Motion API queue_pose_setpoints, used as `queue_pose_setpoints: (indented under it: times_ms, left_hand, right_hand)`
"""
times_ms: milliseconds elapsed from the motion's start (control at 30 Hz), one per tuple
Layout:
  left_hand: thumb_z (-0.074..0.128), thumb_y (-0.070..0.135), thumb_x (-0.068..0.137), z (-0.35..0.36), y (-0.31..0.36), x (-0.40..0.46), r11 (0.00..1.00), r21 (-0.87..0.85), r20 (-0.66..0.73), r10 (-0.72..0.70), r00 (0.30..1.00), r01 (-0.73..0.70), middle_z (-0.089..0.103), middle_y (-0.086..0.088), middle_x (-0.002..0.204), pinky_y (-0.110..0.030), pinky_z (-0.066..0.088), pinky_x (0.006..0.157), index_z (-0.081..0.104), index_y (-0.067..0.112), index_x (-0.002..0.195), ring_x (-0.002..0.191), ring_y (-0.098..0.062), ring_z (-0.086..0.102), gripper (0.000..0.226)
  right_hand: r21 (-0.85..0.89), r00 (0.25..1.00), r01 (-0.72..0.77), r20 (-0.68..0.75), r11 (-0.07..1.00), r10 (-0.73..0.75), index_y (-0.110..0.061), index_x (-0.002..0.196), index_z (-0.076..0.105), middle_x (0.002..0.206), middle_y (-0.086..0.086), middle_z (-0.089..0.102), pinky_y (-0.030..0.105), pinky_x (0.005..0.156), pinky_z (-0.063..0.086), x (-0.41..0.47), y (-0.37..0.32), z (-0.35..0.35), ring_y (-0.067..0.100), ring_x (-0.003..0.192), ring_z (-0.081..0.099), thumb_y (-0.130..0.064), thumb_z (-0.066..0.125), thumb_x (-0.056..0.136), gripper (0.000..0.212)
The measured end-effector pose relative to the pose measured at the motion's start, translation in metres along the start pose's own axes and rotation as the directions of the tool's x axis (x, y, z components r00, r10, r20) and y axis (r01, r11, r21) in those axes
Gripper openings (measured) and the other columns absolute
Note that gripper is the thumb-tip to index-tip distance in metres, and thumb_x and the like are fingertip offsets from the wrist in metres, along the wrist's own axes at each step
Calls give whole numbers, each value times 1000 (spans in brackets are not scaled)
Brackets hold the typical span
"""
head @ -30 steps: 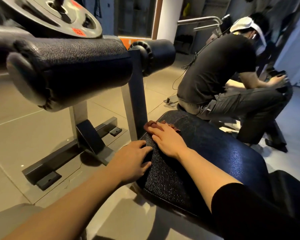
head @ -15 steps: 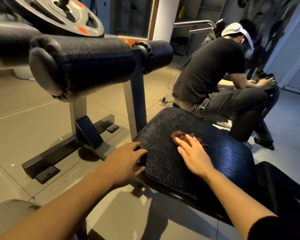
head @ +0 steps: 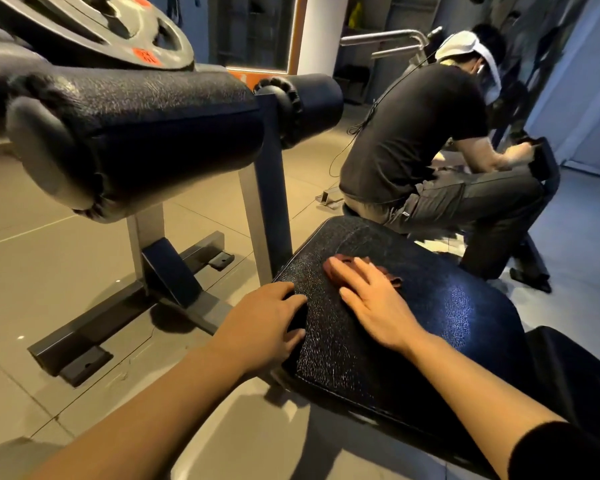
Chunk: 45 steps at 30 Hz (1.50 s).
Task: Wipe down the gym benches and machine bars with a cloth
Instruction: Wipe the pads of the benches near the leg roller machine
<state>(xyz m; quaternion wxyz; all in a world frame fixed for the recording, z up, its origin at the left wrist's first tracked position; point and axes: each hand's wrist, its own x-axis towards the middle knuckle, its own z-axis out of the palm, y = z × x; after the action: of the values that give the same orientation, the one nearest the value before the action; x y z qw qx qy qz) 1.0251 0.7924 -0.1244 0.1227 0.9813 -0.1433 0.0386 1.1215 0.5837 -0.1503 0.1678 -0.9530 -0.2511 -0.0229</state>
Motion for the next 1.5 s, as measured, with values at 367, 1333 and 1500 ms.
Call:
queue_pose_setpoints:
  times_ms: [367,1333,1500]
  left_hand:
    - [50,43,95,12,3,76,1000,-16,-57,26,998,-27,35,-1,152,-28,23,113,39,22,145,138,-18,31,54]
    - [46,48,96,23,1,127,996,-18,-96,82,992,-84,35,3,150,-26,21,112,40,27,143,137,-14,30,52]
    - [48,48,95,23,5,122,995,-37,-87,92,992,-96,38,3,146,-28,26,111,43,27,140,134,-15,33,51]
  right_hand:
    - [-22,997,73,34,997,-72,-41,146,36,161,0,20,36,120,7,70,20,-6,21,150,8,-35,34,105,42]
    - [-136,942,-328,-117,935,314,-32,143,42,144,11,40,43,103,36,150,93,-22,36,125,42,-35,29,104,41]
    - [-168,892,-406,-288,898,349,-32,131,57,132,4,50,42,96,42,118,103,-32,31,118,47,-33,48,98,34]
